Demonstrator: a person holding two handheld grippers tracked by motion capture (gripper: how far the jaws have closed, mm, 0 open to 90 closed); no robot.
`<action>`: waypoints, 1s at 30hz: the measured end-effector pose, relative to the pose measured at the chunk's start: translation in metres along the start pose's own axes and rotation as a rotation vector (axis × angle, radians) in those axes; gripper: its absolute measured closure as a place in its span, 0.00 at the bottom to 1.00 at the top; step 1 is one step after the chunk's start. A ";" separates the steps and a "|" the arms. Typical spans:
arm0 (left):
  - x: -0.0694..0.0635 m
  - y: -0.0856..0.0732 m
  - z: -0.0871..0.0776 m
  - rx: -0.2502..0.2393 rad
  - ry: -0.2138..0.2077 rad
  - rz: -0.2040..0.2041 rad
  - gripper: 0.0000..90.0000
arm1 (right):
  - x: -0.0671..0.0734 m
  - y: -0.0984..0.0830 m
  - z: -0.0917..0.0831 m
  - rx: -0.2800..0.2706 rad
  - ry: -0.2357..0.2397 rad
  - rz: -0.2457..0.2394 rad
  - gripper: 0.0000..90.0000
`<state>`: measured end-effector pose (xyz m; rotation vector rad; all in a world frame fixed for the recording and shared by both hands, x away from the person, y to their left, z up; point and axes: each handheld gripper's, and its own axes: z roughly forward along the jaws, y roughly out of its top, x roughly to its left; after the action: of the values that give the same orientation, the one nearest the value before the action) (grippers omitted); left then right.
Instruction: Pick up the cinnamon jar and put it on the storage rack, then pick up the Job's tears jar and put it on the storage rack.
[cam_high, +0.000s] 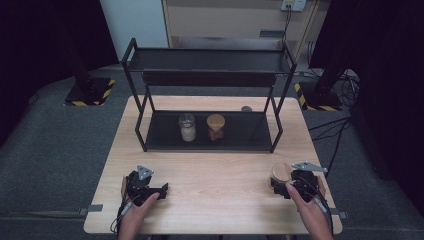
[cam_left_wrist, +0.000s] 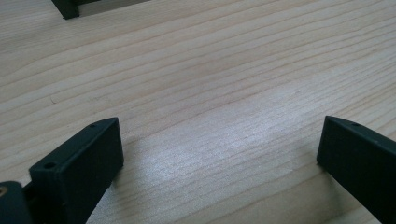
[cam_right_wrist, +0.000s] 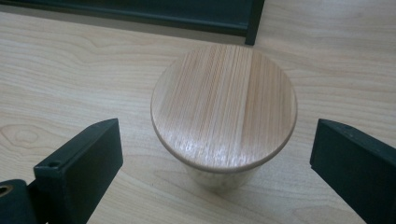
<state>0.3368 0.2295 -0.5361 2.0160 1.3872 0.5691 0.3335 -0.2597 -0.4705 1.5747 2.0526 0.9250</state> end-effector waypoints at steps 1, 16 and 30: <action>0.000 0.000 0.000 0.000 0.000 0.000 0.00 | 0.001 -0.001 0.001 0.004 0.002 0.007 0.03; 0.000 0.000 0.000 -0.001 0.000 0.000 0.00 | -0.001 -0.010 0.009 0.017 -0.003 0.013 0.03; 0.000 0.000 0.000 0.000 0.000 0.000 0.00 | -0.002 -0.009 0.021 0.034 -0.006 0.023 0.03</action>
<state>0.3368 0.2295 -0.5362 2.0152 1.3875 0.5693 0.3413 -0.2571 -0.4919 1.6201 2.0603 0.8973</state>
